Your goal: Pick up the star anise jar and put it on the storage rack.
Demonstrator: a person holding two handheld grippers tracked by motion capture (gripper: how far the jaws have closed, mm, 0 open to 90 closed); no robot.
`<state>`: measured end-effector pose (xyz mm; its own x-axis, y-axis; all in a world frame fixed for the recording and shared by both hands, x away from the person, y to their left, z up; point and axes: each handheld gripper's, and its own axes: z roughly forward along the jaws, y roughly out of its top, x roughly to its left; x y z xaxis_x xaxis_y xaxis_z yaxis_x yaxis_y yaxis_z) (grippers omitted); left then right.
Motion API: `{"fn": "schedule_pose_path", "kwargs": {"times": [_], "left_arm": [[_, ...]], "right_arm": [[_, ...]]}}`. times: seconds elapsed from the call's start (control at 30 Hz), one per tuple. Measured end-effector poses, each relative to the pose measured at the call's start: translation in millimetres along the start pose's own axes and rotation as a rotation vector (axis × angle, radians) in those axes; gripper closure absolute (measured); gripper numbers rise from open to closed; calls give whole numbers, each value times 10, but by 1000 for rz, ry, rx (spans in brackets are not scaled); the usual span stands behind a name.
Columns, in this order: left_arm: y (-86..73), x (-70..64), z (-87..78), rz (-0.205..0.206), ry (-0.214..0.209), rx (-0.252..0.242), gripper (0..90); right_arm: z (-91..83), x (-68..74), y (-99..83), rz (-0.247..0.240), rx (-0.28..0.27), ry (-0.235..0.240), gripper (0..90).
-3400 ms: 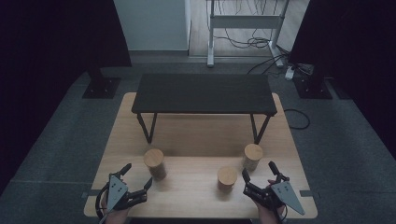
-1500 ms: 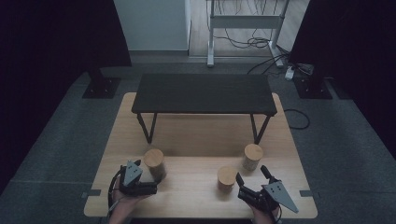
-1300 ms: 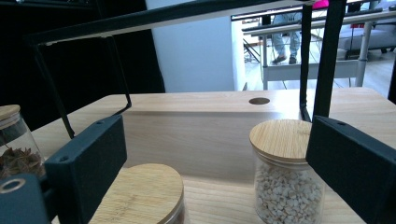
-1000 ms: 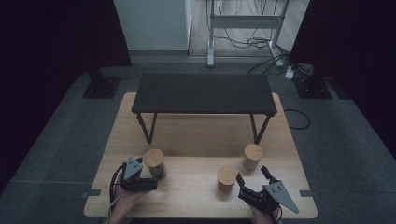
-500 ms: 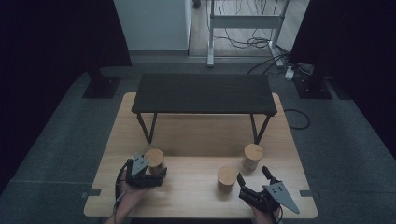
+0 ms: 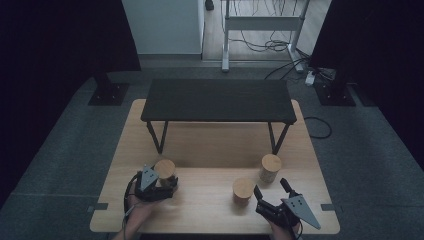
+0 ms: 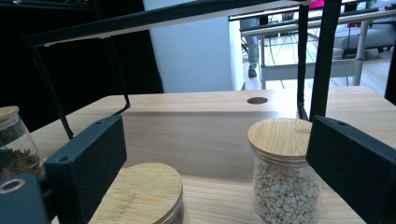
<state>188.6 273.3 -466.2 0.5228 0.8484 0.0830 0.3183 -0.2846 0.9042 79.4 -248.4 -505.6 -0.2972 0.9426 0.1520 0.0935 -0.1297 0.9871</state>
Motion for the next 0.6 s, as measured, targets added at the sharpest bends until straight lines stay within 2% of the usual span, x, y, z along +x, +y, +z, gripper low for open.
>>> {"fn": "schedule_pose_path", "kwargs": {"times": [0.23,0.6], "left_arm": [[-65,-15,-6,27,-12,-33,241],[-127,67,22,-19,-43,-55,262]], "right_arm": [[-3,2,-1,1,-1,-2,52],[-6,17,-6,1,0,-5,52]]}}
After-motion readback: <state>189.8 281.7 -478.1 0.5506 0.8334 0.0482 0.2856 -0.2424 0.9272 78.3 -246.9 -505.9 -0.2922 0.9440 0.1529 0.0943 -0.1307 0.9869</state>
